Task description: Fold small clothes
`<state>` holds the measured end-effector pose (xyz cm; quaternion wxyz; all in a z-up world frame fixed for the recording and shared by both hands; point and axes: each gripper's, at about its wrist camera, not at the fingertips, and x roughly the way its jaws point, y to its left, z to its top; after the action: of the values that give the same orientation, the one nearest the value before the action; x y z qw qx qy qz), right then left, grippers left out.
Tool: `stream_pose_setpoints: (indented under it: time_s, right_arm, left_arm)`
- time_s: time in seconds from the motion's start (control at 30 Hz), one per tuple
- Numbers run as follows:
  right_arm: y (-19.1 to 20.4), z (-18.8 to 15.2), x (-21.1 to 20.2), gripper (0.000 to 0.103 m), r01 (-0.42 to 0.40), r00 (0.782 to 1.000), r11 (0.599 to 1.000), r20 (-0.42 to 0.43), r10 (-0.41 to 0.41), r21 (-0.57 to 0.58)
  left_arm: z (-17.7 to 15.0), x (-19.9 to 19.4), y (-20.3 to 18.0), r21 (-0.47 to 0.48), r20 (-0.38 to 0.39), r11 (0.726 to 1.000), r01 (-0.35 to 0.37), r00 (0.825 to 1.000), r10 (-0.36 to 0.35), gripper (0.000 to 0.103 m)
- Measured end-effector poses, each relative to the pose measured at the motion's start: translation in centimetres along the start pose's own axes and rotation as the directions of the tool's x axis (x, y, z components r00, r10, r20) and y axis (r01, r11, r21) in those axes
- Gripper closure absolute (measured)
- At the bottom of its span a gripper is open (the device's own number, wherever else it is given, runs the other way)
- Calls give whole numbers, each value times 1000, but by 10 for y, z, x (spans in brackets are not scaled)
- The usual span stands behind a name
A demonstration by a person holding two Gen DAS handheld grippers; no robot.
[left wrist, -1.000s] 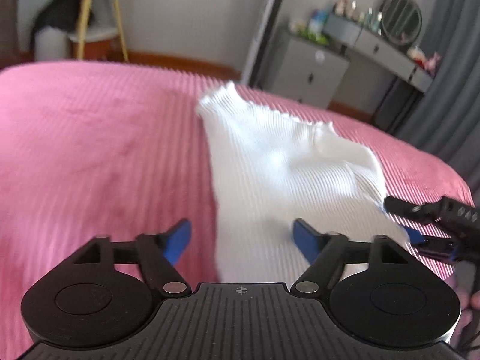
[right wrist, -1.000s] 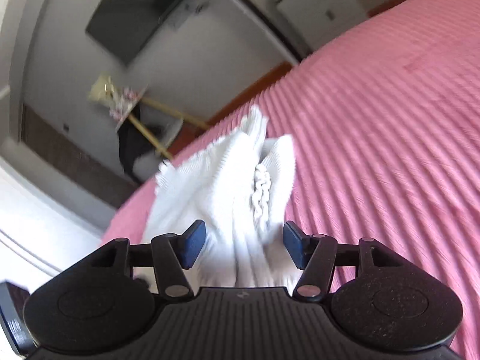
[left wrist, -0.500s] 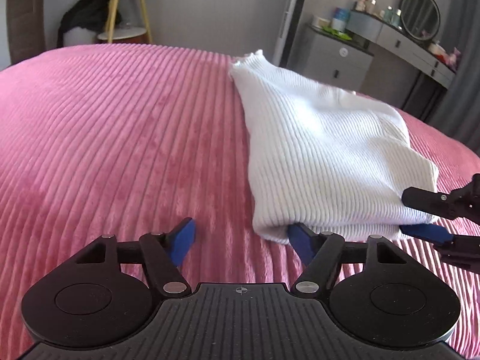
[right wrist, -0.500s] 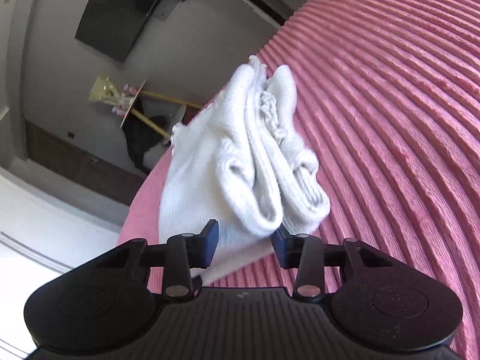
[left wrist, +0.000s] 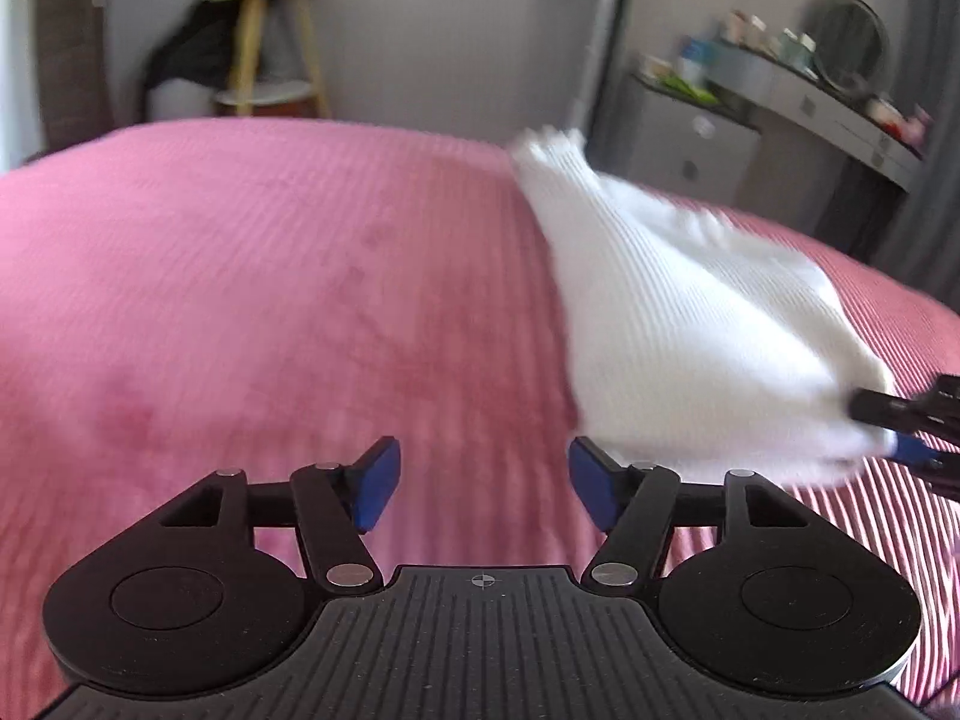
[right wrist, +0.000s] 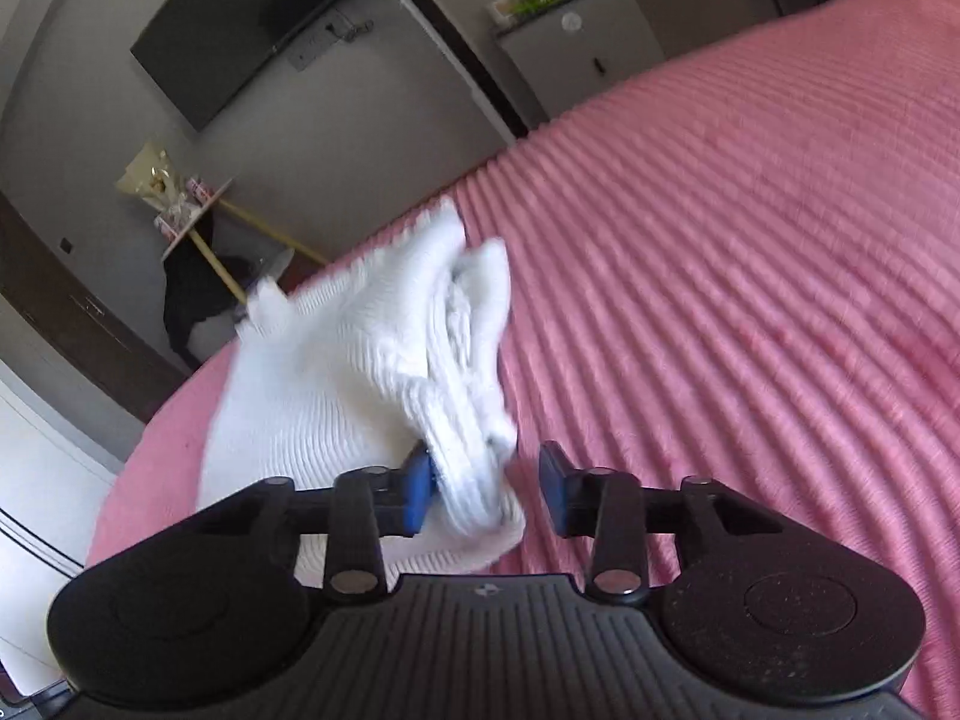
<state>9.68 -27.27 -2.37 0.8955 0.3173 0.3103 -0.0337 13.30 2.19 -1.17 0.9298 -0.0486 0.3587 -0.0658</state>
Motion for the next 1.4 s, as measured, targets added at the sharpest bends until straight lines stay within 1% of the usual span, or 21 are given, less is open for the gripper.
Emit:
stream_pose_setpoints:
  time_s: [0.1,0.17,0.23,0.27,0.33,0.4,0.47,0.53,0.6,0.67,0.73,0.77,0.83,0.9,0.93,1.0,1.07,1.1,1.23,1.33,1.4]
  right_arm:
    - [24,12,-19,65,60,990,988,136,-41,-139]
    - [47,18,-19,65,111,975,958,217,-53,-266]
    - [71,16,-8,74,120,973,909,227,-28,-399]
    - [85,12,2,82,131,975,866,222,-24,-483]
    - [105,2,24,86,163,974,756,225,-21,-634]
    - [112,-6,48,89,221,972,650,218,-87,-727]
    - [105,-11,65,90,242,970,586,208,-125,-774]
    - [94,-14,69,90,236,971,564,214,-106,-791]
    - [88,-15,77,90,224,973,562,212,-88,-796]
    - [84,-12,80,89,212,975,577,208,-74,-789]
    - [86,-11,75,89,205,977,596,201,-74,-776]
    - [90,-12,67,89,206,977,600,197,-82,-773]
    - [97,-12,45,89,195,979,645,185,-84,-739]
    - [97,-15,22,88,173,982,704,179,-67,-688]
    - [97,-19,16,88,173,982,714,175,-72,-678]
    - [92,-31,13,87,193,980,717,164,-111,-669]
    - [85,-37,22,84,215,975,705,106,-195,-676]
    - [81,-38,25,84,202,976,715,74,-206,-669]
    - [84,-31,7,82,214,968,744,34,-249,-633]
    - [90,-30,-11,71,207,959,778,-33,-280,-593]
    - [93,-37,-26,52,190,959,797,-67,-277,-574]
  left_arm:
    - [16,-13,8,-44,88,998,-42,995,46,34]
    - [31,-9,1,-54,100,999,4,995,1,29]
    - [44,5,-14,-36,90,999,34,995,-31,30]
    - [50,13,-25,-8,100,999,40,994,-39,30]
    - [59,31,-42,44,85,998,41,995,-44,30]
    - [64,53,-52,72,50,997,26,998,-30,30]
    - [63,69,-56,116,28,993,-7,1000,4,24]
    - [54,79,-60,162,38,986,-21,999,15,19]
    - [43,82,-65,208,86,977,-46,996,29,18]
    - [35,85,-64,217,114,975,-48,993,24,16]
    - [38,80,-59,169,88,985,-21,996,6,17]
    - [41,71,-57,148,69,989,-14,998,4,20]
    - [44,48,-57,144,68,989,-25,998,16,26]
    - [36,29,-59,146,72,989,-30,997,20,26]
    - [29,22,-58,141,67,990,-20,998,11,25]
    - [18,24,-57,150,32,988,-27,999,23,23]
    - [10,38,-60,190,-40,981,-49,998,57,21]
    - [10,39,-59,196,-57,979,-47,997,59,21]
    - [24,10,-64,187,-110,982,-13,993,34,23]
    - [22,-24,-70,186,-82,983,9,997,7,9]
    - [15,-46,-73,174,-81,984,32,997,-18,7]
